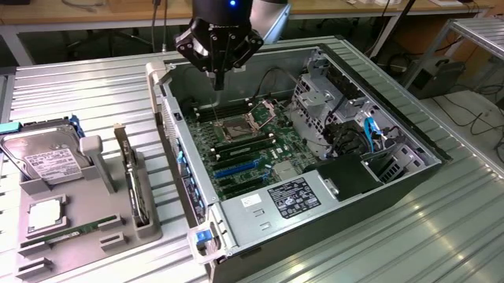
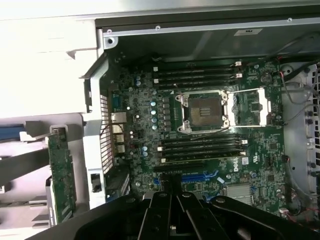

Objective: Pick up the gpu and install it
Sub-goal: 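Reach for the gpu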

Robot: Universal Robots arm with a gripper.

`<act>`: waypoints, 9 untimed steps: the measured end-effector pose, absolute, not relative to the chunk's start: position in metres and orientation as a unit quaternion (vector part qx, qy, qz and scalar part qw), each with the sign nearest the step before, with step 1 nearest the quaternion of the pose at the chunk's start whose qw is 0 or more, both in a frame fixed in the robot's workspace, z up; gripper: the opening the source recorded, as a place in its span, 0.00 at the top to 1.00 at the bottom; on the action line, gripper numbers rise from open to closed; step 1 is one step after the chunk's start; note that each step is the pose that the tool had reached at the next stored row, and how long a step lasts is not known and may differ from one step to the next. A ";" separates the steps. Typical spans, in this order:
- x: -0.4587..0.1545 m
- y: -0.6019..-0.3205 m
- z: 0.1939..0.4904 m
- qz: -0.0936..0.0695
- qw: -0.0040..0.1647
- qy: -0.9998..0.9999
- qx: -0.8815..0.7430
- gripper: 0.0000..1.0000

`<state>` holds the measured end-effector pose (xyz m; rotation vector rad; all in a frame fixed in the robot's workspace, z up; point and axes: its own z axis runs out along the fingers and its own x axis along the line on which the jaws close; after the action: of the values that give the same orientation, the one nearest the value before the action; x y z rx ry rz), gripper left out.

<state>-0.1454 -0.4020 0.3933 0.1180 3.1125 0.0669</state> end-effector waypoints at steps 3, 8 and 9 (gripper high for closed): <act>-0.163 -0.405 0.393 0.021 0.013 0.999 0.038 0.89; -0.197 -0.410 0.392 0.021 0.013 0.999 0.038 0.89; -0.201 -0.411 0.392 0.022 0.013 0.999 0.038 0.89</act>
<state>-0.2014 -0.4113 0.3921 0.1182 3.1124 0.0670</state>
